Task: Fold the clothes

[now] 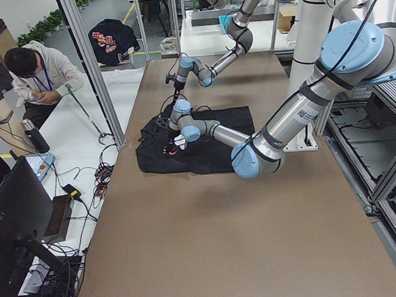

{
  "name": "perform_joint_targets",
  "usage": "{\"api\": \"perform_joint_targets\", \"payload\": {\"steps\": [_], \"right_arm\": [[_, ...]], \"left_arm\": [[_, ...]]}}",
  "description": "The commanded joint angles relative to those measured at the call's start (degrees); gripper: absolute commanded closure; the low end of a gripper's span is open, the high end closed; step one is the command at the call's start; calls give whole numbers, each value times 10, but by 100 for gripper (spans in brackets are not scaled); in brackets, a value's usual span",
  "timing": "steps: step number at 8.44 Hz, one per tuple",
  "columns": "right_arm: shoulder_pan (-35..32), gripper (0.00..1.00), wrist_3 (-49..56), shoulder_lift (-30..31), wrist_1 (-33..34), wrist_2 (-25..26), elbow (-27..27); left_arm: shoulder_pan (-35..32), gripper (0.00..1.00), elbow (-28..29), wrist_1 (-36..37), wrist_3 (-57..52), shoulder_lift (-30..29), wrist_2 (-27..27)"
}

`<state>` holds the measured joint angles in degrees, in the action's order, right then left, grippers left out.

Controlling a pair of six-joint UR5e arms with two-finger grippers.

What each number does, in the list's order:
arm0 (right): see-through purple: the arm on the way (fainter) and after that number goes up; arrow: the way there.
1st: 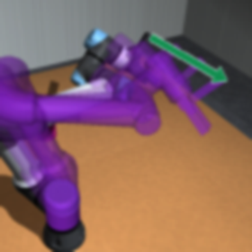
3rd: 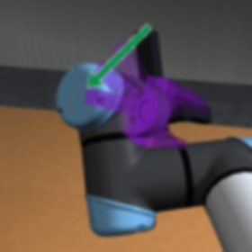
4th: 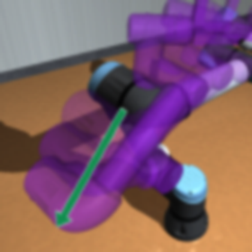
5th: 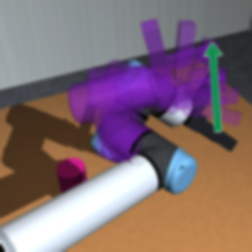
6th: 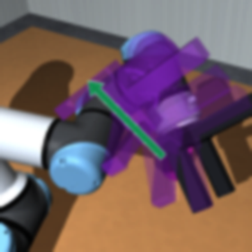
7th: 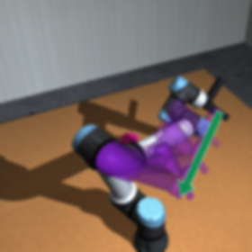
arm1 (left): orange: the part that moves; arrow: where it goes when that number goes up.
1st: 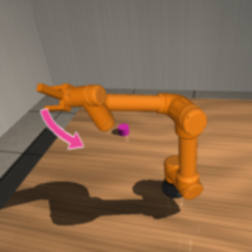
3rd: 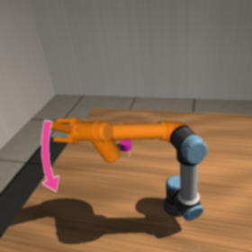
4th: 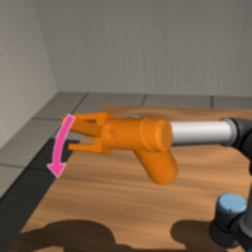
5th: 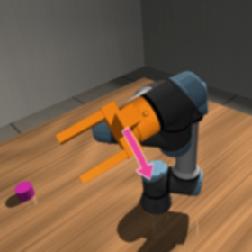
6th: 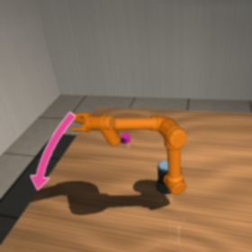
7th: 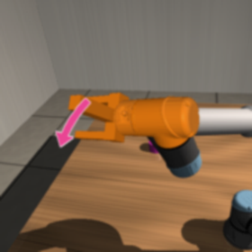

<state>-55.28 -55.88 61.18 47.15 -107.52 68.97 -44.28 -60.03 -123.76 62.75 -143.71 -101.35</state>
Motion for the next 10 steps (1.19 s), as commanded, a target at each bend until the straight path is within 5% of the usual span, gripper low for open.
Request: {"api": "perform_joint_targets", "payload": {"steps": [1, 5, 7, 10], "right_arm": [[0, 100, -67, -12, 29, 0, 33], [25, 100, -85, 21, 74, 21, 117], [47, 100, -92, 9, 173, 34, 177], [83, 100, -152, -71, 246, 103, 144]], "left_arm": [[-1, 0, 0, -3, -7, 4, -4], [-4, 0, 2, -4, -22, 7, -3], [-4, 0, 3, -4, -25, 7, -2], [-5, 0, 3, -4, -25, 7, -1]]}}
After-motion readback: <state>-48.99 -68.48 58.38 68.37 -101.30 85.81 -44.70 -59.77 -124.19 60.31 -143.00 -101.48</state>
